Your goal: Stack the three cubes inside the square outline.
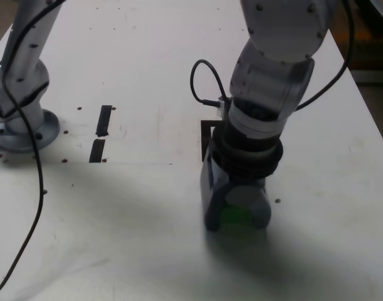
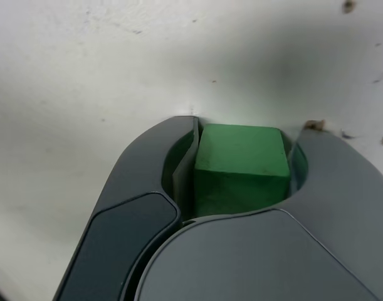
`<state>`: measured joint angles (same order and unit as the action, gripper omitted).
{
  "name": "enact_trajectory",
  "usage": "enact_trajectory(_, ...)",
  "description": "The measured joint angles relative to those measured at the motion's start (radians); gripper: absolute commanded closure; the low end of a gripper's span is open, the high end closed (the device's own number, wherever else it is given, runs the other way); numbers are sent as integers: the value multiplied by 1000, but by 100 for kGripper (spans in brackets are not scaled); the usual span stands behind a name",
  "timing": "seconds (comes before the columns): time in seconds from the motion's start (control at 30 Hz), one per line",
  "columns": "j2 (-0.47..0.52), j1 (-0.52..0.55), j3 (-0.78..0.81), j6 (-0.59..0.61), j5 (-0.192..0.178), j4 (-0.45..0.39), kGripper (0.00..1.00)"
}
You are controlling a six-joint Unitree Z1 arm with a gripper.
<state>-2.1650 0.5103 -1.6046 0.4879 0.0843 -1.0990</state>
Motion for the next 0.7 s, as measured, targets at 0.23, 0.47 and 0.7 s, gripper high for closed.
enact_trajectory(0.23, 81, 35, -51, 82, -41, -156, 81)
enact_trajectory(0.47, 135, 39, -104, 92, -68, -301, 81)
enact_trajectory(0.7, 205, -35, -143, -26, -88, -360, 81)
